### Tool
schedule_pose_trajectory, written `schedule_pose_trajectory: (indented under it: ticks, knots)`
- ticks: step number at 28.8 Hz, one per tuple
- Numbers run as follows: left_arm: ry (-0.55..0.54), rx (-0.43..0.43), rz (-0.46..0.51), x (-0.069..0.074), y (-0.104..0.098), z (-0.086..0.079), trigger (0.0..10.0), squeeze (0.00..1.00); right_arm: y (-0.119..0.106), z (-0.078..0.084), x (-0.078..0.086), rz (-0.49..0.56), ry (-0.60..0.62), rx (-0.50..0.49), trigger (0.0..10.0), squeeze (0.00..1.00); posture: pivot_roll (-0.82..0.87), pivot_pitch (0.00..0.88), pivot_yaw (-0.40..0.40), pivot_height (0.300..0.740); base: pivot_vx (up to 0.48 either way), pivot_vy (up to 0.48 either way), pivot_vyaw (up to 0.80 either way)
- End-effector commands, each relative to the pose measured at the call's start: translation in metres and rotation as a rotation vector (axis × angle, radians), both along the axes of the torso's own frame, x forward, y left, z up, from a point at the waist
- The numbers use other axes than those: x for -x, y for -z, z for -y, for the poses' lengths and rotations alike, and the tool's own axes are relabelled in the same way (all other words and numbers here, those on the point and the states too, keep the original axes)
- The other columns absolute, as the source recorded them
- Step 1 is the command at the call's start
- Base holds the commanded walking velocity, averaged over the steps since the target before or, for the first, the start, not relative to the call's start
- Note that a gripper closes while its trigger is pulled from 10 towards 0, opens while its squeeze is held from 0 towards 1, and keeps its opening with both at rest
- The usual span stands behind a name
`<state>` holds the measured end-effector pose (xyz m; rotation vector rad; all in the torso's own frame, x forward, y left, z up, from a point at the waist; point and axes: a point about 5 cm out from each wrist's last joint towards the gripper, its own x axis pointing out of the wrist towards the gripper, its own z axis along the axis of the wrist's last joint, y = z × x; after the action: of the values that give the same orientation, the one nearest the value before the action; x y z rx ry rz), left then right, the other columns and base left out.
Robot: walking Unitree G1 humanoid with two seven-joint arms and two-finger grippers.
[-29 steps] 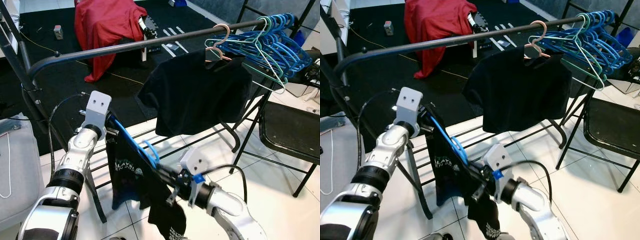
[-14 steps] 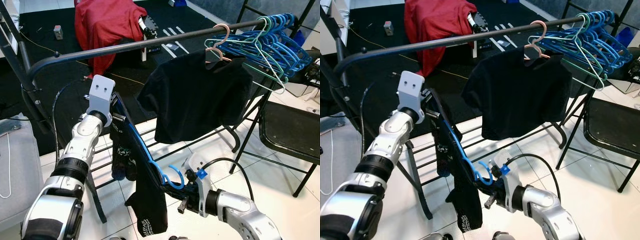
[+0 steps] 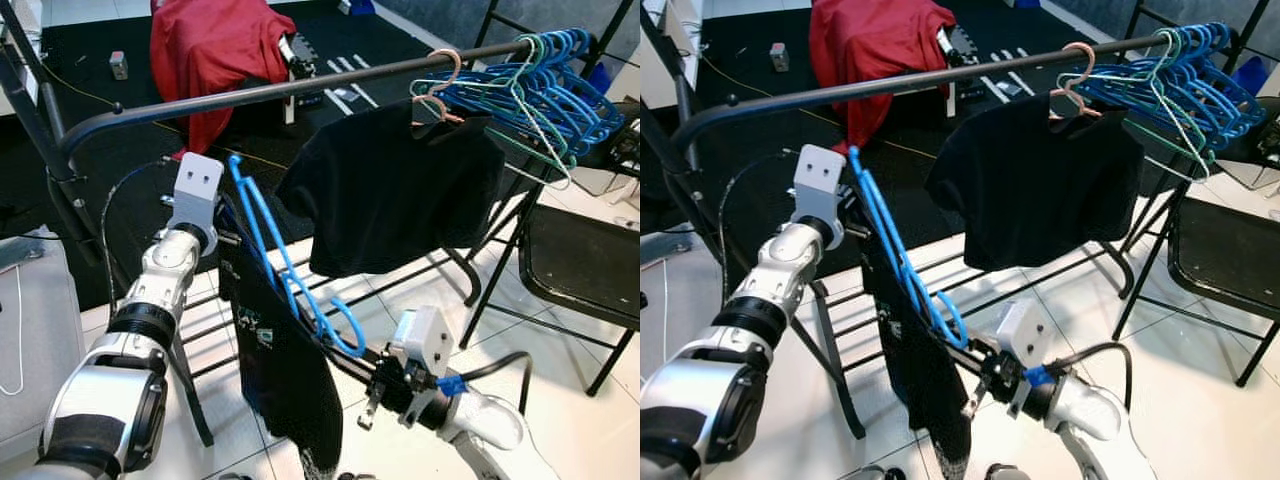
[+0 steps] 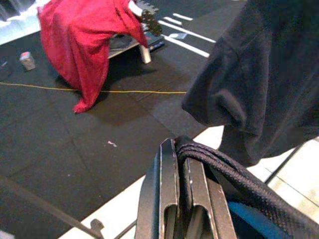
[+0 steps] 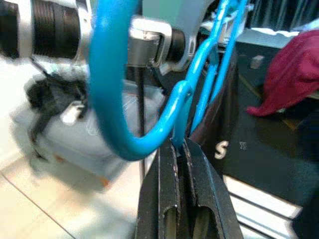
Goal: Hang hanger
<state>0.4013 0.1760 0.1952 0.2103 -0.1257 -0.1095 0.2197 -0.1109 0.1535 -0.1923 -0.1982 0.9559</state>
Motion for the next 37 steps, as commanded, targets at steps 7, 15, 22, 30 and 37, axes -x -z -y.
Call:
schedule_pose_trajectory:
  ticks: [7, 15, 22, 30, 37]
  knots:
    - [0.054, -0.006, -0.043, 0.004, 0.015, 0.004, 0.0, 0.0, -0.026, 0.002, -0.015, 0.22, 0.162, -0.096, 0.0, 0.0, -0.08, 0.169, 0.016, 0.74, 0.0, 0.0, 0.0]
    - [0.412, 0.122, 0.011, 0.033, 0.024, 0.042, 0.0, 0.0, -0.087, 0.028, -0.06, 0.532, 0.497, -0.2, 0.0, 0.0, -0.07, 0.187, 0.017, 0.74, 0.0, 0.0, 0.0]
    - [0.696, 0.189, 0.069, 0.065, 0.006, 0.07, 0.0, 0.0, -0.092, 0.03, -0.072, 0.558, 0.526, -0.204, 0.0, 0.0, -0.05, 0.193, 0.007, 0.74, 0.0, 0.0, 0.0]
    - [0.581, 0.131, 0.008, 0.083, 0.025, 0.049, 0.0, 0.0, -0.089, 0.019, -0.077, 0.429, 0.465, -0.275, 0.0, 0.0, -0.05, 0.196, -0.003, 0.74, 0.0, 0.0, 0.0]
    - [0.422, 0.094, -0.097, 0.104, 0.053, 0.011, 0.0, 0.0, -0.037, 0.0, -0.061, 0.036, 0.476, -0.403, 0.0, 0.0, -0.04, 0.196, 0.004, 0.74, 0.0, 0.0, 0.0]
